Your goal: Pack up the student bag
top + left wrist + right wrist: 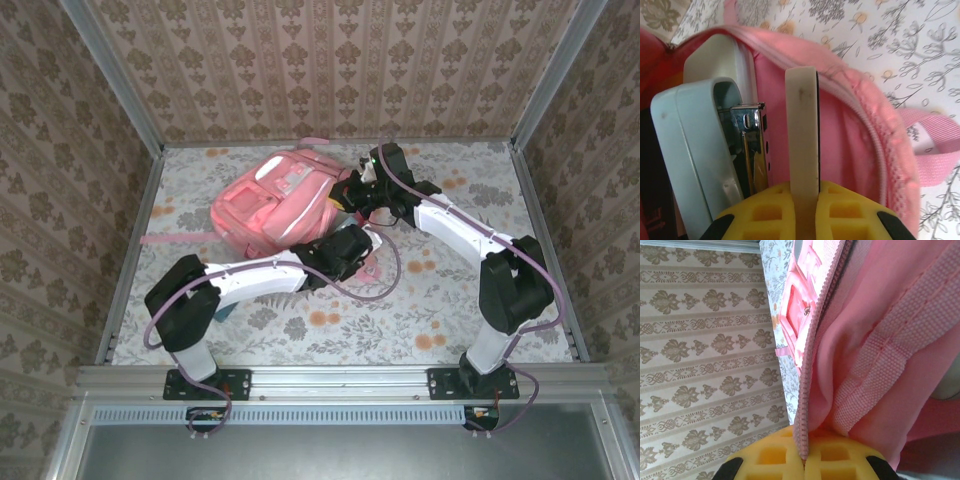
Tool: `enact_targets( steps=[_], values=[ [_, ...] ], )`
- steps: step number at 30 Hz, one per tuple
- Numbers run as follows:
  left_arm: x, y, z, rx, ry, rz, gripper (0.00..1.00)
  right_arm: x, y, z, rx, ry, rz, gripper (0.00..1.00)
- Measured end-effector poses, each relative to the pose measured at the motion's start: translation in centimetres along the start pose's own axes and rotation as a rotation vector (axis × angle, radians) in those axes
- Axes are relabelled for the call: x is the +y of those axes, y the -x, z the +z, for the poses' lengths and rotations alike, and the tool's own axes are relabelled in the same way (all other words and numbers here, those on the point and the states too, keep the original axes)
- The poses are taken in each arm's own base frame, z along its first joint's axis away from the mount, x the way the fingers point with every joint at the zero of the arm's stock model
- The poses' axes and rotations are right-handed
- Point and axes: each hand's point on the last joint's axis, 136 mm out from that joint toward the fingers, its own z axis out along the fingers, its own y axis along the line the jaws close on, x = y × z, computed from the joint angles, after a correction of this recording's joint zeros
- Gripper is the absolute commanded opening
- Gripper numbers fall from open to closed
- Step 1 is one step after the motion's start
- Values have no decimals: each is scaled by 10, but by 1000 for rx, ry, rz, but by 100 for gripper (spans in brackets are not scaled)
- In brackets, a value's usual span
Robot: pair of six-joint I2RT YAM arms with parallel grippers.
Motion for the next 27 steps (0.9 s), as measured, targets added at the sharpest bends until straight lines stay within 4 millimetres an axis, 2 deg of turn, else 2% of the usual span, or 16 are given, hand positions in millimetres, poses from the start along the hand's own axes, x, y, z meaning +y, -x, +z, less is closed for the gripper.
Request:
enact_targets(
  steps=[2, 5, 6, 12, 15, 19, 21, 23, 25, 27],
  values=[
    [2, -3, 3, 9, 3, -10, 10, 0, 0, 0, 0, 0, 0, 0],
    [2, -7, 5, 24, 2, -28, 30, 0, 0, 0, 1, 1, 0, 0],
    [2, -8, 5, 26, 3, -35, 32, 0, 0, 0, 1, 1, 0, 0],
    [0, -13, 6, 36, 1, -63, 34, 1, 0, 0, 3, 3, 1, 0],
    [4, -10, -1, 26, 2, -85, 38, 1, -1, 0, 5, 4, 0, 0],
    [16, 0, -29, -10, 7, -151, 47, 3, 0, 0, 0, 13, -7, 0],
    [26, 9, -53, -57, 9, -216, 56, 4, 1, 0, -3, 18, -11, 0],
    [39, 14, -78, -101, 20, -291, 59, 3, 1, 0, -3, 17, -12, 0],
    [56, 11, -101, -132, 41, -381, 61, 1, 0, 1, -1, 13, -11, 0],
    [71, -1, -117, -138, 66, -480, 62, -1, 0, 1, 0, 10, -10, 0]
  ],
)
